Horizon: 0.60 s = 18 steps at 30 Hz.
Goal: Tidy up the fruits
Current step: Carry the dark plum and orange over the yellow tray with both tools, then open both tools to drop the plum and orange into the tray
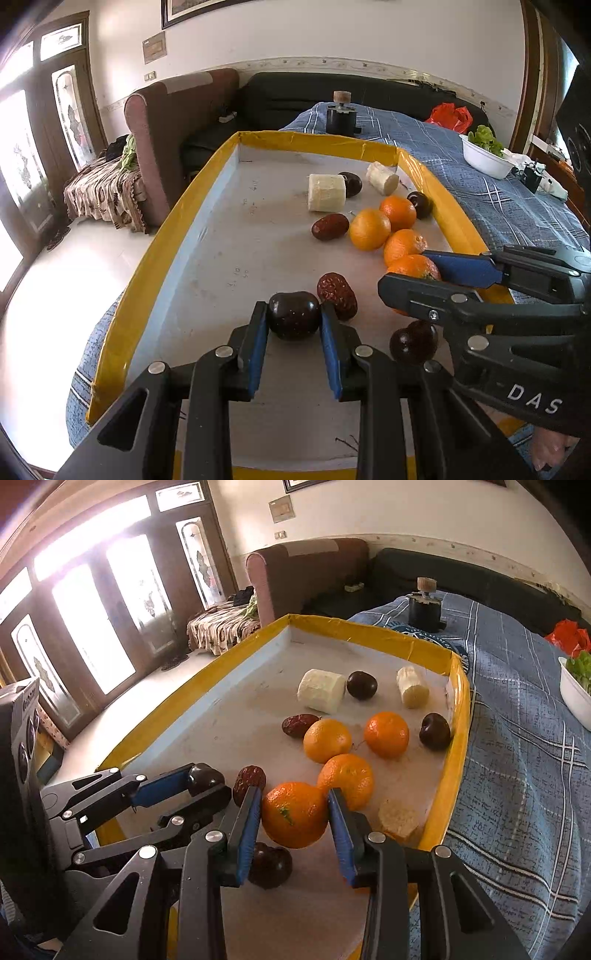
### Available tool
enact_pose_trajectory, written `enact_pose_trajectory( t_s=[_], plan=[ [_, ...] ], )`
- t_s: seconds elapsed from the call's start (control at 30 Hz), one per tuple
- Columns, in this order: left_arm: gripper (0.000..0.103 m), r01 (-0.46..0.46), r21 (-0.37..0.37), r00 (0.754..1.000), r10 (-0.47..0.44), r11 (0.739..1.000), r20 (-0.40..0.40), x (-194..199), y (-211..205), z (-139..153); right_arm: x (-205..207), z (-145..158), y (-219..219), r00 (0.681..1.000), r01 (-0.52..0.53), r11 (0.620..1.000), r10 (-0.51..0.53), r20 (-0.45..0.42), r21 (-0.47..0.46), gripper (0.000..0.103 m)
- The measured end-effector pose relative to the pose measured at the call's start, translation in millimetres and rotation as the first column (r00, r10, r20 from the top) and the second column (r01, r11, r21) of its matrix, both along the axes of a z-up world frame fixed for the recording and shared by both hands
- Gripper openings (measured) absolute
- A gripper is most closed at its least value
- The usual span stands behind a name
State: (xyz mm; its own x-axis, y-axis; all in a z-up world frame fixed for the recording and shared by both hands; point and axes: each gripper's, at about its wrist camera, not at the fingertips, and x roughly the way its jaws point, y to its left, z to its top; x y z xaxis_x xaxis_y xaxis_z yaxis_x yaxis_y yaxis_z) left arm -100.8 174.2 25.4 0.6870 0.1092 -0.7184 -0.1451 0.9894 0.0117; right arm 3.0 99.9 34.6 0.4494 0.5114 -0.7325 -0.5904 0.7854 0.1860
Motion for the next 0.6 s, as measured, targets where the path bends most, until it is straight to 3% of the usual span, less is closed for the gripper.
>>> enact_pose_trajectory(
  t_s=[0.6],
  plan=[
    [0.029,-0.030,0.021,1.000,0.030,0.999,-0.010,-0.3,-1.3,-1.1,-6.5,4.2,-5.4,1.000,-0.003,1.000,0.003,-0.003,0.016,0.042]
  ],
)
